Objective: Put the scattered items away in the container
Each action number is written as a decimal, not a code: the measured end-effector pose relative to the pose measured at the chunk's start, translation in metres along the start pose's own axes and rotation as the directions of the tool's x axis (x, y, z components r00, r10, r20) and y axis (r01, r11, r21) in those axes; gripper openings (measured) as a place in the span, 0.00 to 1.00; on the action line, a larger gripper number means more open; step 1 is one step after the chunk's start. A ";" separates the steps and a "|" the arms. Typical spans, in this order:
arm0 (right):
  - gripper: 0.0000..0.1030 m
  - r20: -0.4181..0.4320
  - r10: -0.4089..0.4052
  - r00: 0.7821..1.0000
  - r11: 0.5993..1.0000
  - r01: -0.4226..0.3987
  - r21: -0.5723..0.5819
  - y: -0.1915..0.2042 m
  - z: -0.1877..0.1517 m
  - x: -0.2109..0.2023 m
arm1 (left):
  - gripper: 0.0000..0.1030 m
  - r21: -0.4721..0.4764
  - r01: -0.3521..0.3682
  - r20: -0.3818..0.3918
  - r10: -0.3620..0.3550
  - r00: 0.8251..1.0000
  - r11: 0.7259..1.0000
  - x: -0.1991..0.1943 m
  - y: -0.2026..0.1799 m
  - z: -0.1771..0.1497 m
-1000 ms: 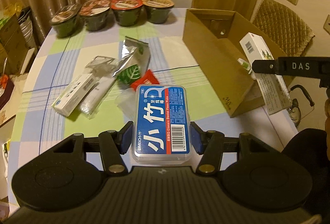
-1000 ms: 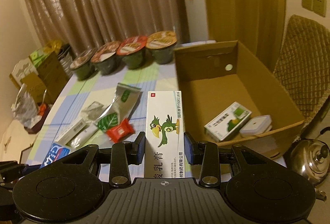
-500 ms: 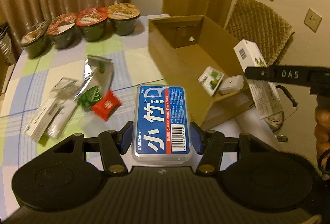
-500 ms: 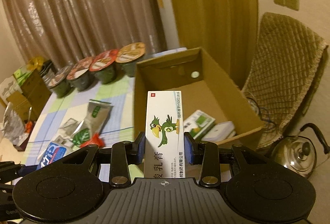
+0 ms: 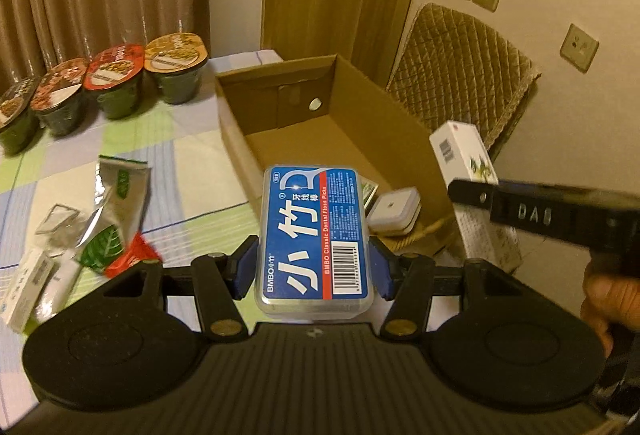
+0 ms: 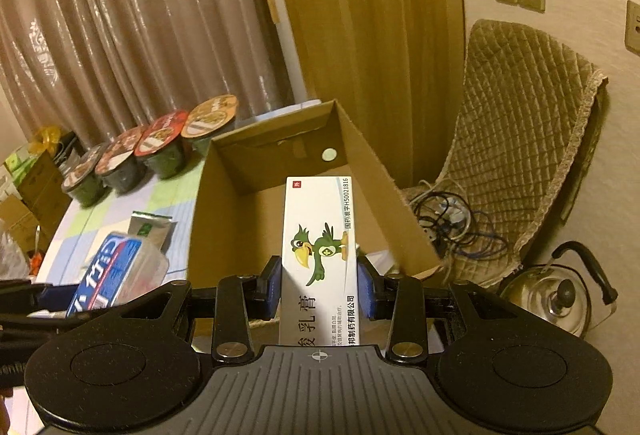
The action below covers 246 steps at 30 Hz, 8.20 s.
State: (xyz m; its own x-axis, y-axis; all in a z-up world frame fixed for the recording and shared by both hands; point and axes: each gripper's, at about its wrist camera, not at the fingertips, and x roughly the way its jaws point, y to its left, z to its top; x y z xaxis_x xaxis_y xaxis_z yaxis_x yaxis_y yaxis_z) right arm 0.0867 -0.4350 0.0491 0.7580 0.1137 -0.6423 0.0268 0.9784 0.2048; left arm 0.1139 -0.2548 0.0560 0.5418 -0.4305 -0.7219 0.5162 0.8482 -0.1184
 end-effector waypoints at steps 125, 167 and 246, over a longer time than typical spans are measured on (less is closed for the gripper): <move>0.81 0.004 0.014 1.000 0.997 -0.013 -0.082 0.011 0.025 0.030 | 0.61 -0.187 -0.044 -0.020 0.041 0.999 0.981 0.023 0.038 -0.007; 0.81 -0.007 0.177 0.984 0.955 -0.174 -0.240 0.148 -0.016 -0.035 | 0.96 -0.308 -0.216 -0.008 0.224 0.975 0.927 -0.116 0.143 -0.106; 0.81 -0.512 0.160 0.844 0.640 -0.484 -0.597 0.259 -0.066 0.256 | 0.71 0.174 -0.035 -0.133 0.059 0.989 0.984 0.077 0.234 -0.123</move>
State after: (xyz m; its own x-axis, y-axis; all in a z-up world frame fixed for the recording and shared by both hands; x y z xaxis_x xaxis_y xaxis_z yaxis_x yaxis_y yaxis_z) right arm 0.2448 -0.1410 -0.1112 0.3102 0.3407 -0.8875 -0.7385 0.6742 0.0007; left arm 0.1948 -0.0515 -0.1114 0.4780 -0.3344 -0.8122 0.6044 0.7962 0.0279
